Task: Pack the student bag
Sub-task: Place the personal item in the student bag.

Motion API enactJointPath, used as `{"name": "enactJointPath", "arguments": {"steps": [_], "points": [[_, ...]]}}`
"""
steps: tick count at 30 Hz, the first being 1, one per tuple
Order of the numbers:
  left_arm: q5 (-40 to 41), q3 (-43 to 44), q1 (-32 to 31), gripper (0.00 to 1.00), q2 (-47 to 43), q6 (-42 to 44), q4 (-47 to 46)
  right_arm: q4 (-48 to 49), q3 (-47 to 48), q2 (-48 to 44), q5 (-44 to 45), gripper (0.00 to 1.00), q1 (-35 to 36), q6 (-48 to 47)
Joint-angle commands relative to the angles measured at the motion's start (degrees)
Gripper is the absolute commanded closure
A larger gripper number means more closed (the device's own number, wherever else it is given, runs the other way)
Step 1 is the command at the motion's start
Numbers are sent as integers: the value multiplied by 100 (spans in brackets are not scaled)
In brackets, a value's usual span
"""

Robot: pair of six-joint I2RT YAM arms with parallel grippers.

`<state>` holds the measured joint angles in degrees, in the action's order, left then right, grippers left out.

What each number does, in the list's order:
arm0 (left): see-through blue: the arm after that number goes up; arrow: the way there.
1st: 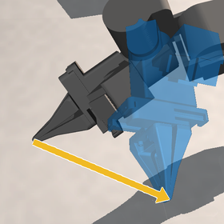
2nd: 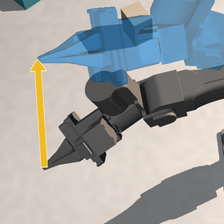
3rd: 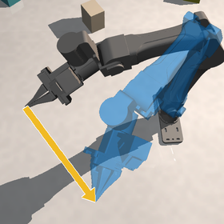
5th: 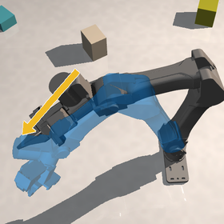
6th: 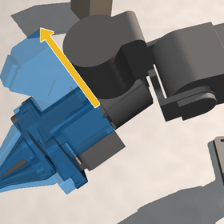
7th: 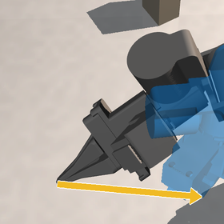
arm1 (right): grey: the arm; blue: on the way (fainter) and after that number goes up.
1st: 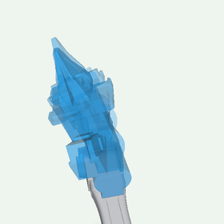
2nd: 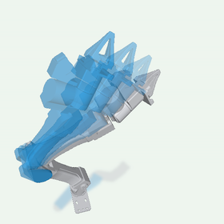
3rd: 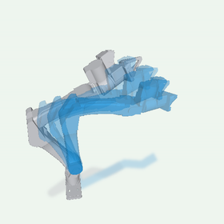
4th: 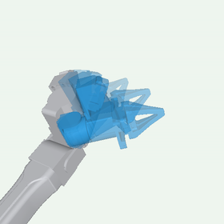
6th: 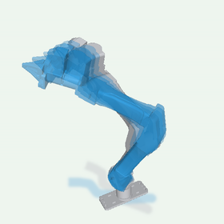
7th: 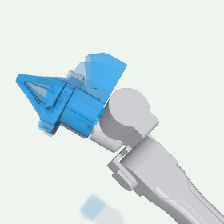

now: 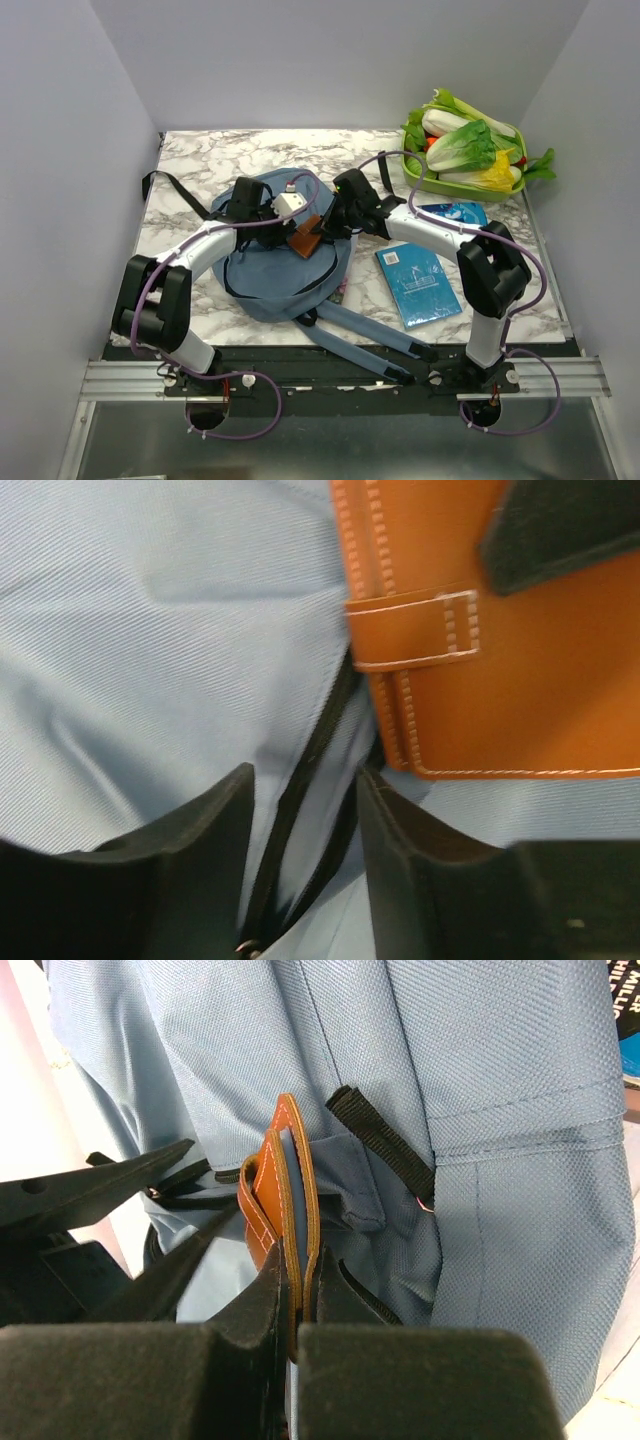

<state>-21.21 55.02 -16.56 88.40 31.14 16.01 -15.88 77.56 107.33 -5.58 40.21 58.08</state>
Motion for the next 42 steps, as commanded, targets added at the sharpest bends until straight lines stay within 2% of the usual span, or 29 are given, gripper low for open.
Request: {"name": "enactJointPath", "arguments": {"steps": [1,7,12,18,25,29,34,42], "points": [[-24,-325,-304,44,-86,-204,-642,-600,-162,113,391,99,31,-104],[371,-449,-366,41,72,-345,-1336,-627,-268,25,470,99,31,-61],[539,-422,-375,45,99,-380,-1575,-671,-285,51,488,99,31,-60],[600,-343,-410,68,72,-266,-1698,-724,-294,60,506,99,31,-52],[759,-378,-419,77,-77,-152,-1706,-768,-268,69,523,99,31,-52],[978,-99,-419,100,-148,-257,-1610,-803,-259,86,523,99,22,-17],[1093,429,-419,100,-270,-590,-899,-838,-171,87,523,99,22,1],[750,1423,-463,100,-578,-1293,261,-891,136,-45,523,99,14,10]]}}
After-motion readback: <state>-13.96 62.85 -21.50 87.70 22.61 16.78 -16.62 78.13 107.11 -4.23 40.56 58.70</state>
